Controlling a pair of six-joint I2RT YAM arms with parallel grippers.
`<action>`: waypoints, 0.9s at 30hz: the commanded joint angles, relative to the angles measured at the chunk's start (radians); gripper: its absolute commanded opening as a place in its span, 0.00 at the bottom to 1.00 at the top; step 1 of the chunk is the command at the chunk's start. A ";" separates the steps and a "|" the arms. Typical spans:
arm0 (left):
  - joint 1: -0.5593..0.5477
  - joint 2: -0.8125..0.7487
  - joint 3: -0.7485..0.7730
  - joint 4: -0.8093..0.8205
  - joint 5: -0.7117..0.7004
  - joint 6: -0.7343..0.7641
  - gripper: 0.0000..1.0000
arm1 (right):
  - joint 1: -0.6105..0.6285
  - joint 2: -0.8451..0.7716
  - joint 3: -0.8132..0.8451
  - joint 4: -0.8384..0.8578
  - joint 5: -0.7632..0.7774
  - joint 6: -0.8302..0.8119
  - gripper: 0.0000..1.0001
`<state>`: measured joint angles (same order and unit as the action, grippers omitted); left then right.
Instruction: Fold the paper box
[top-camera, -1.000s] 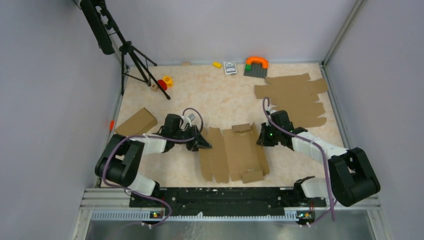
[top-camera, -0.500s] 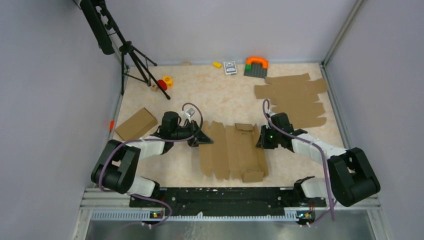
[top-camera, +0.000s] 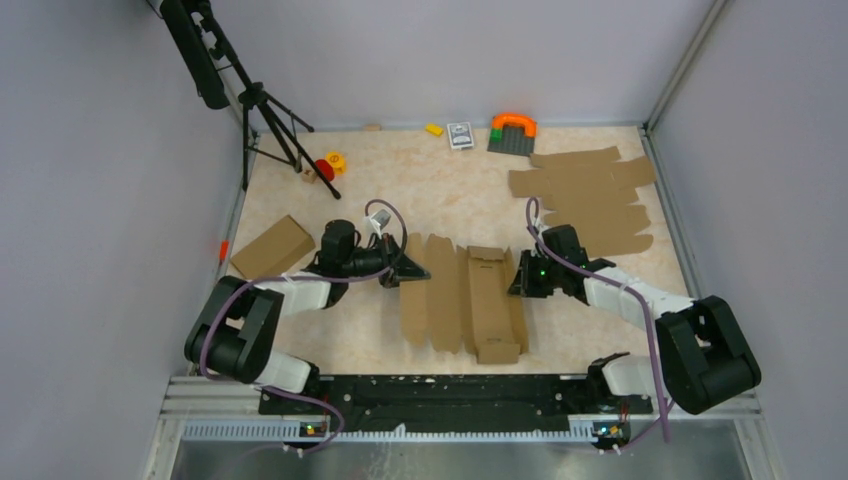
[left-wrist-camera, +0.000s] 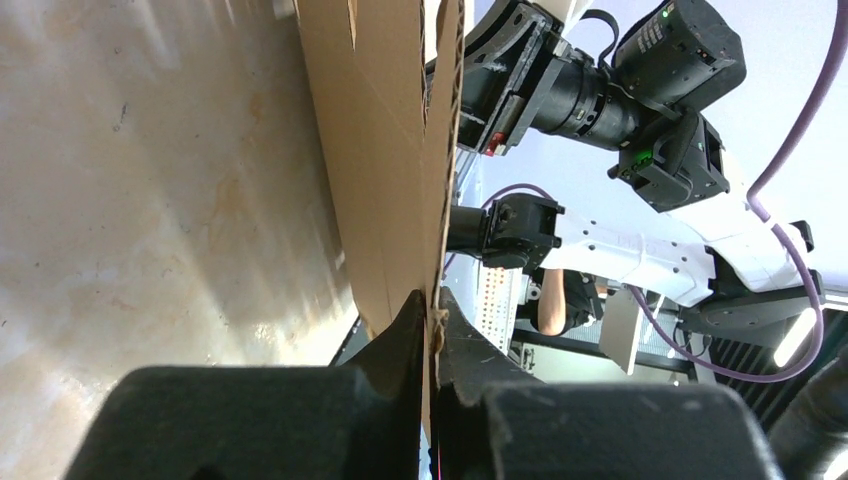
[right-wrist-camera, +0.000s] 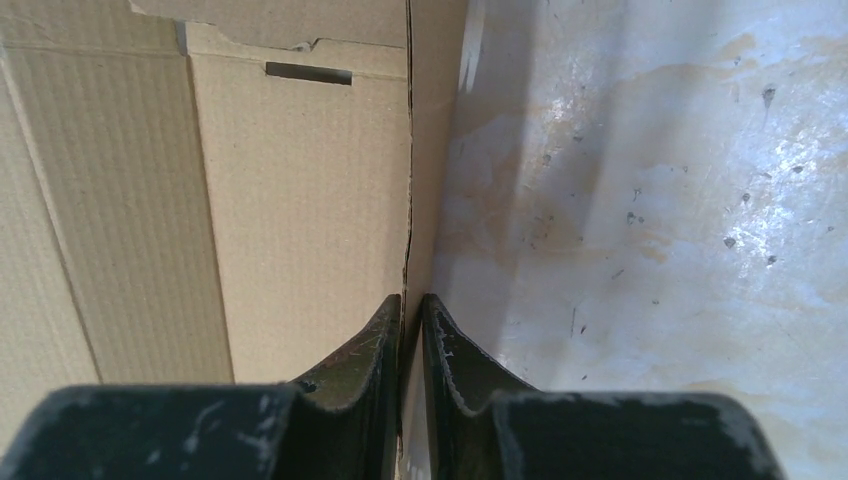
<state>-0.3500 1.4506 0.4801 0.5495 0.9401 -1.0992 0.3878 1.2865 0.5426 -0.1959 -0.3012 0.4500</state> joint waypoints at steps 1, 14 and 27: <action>-0.011 0.026 -0.010 0.104 0.013 -0.034 0.06 | -0.003 -0.020 0.007 0.065 -0.047 0.018 0.12; -0.069 0.185 0.004 0.334 0.000 -0.155 0.06 | -0.001 0.032 0.003 0.097 -0.075 0.030 0.16; -0.070 0.157 0.026 0.096 -0.030 0.008 0.07 | 0.001 0.021 0.016 0.032 -0.010 -0.012 0.41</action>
<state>-0.4137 1.6730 0.4797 0.8169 0.9329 -1.2228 0.3878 1.3201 0.5365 -0.1455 -0.3340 0.4686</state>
